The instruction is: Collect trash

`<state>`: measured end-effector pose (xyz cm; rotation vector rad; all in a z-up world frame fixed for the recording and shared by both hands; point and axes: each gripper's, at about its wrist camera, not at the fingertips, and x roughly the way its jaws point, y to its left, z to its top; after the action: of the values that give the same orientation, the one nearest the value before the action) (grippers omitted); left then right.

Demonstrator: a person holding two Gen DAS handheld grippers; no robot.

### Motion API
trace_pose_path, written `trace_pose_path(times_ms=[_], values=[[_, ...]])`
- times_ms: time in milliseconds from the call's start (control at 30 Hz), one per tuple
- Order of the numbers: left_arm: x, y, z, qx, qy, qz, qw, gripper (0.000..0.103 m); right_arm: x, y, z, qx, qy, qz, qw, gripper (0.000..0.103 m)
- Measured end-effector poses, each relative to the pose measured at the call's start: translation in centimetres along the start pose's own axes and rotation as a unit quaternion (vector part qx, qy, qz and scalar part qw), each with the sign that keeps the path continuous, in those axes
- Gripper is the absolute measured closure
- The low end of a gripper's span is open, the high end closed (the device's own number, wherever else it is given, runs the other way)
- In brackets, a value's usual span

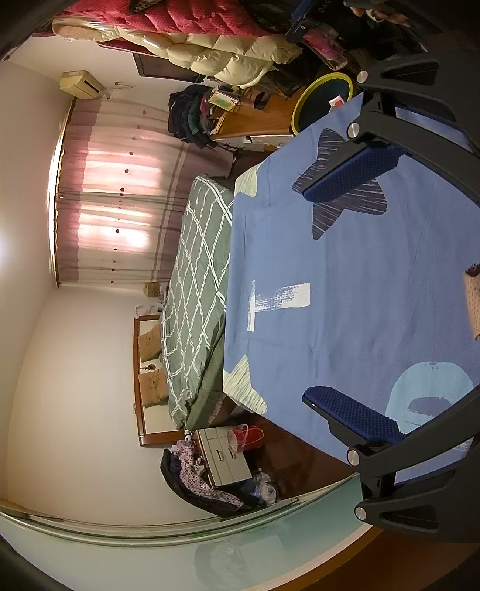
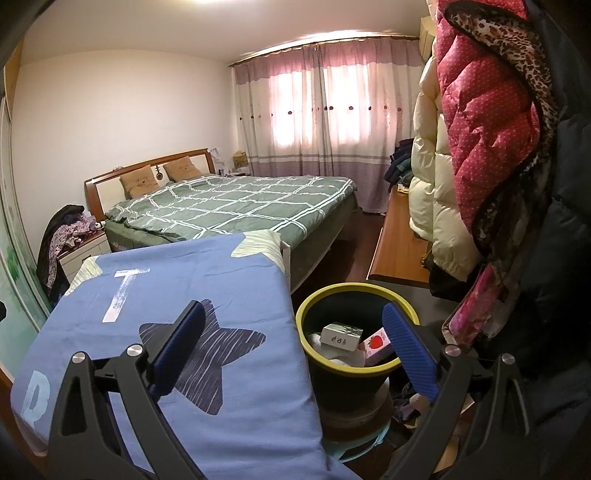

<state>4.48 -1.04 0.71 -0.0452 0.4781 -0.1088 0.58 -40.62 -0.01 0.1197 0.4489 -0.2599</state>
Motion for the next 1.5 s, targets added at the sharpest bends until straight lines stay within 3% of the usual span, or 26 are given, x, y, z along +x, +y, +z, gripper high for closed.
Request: trace_pose_path(times_ms=[1500], values=[[1.0,-0.6,-1.2,0.010,0.009,-0.005,0.9999,0.005,0.7,0.4,-0.8,0.004,0.010,0.003,1.000,0.010]])
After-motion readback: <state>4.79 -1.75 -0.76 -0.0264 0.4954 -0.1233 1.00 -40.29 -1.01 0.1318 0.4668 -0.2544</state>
